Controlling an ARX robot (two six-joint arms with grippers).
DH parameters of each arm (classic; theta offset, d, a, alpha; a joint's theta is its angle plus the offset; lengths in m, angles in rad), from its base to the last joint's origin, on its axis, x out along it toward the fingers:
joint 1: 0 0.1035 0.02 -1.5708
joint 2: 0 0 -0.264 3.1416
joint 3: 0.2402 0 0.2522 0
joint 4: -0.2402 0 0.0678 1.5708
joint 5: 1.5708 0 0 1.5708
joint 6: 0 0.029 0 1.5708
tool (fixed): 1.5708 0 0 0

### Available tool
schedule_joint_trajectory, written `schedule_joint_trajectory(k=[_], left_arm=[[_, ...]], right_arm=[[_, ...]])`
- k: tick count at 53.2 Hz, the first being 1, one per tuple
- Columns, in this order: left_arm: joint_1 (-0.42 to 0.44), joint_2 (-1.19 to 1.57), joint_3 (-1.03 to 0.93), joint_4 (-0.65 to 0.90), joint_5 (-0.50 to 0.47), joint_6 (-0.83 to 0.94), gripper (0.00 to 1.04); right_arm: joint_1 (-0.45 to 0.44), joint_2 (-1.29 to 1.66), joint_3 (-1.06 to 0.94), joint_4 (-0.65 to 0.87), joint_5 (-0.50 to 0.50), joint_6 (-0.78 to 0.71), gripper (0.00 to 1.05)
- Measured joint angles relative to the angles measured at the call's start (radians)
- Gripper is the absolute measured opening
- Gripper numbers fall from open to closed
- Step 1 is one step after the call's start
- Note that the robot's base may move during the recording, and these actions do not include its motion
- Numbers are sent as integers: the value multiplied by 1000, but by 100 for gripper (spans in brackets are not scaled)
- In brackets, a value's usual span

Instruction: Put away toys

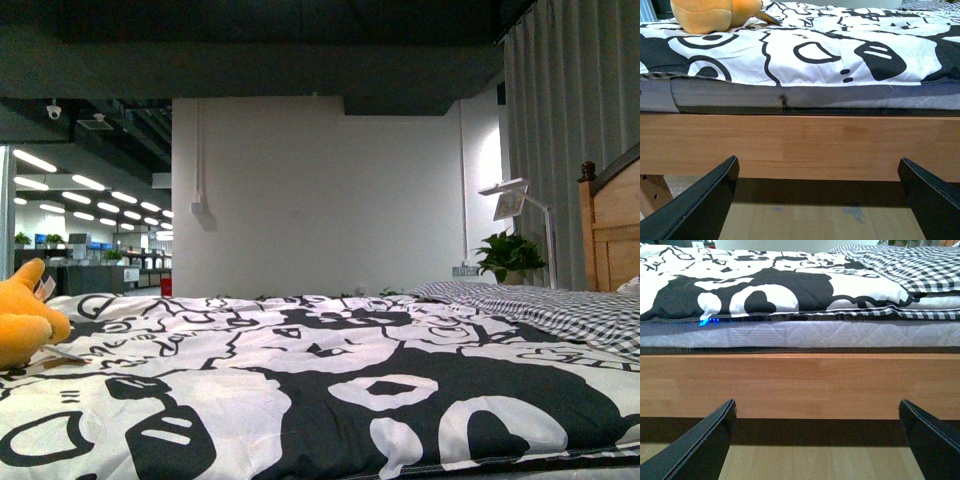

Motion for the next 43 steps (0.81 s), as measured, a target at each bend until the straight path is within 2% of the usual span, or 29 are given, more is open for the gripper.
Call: schedule_joint_trajectory(k=[43], left_arm=[[0, 0, 0, 0, 0, 0, 98]], right_arm=[[0, 0, 0, 0, 0, 0, 98]])
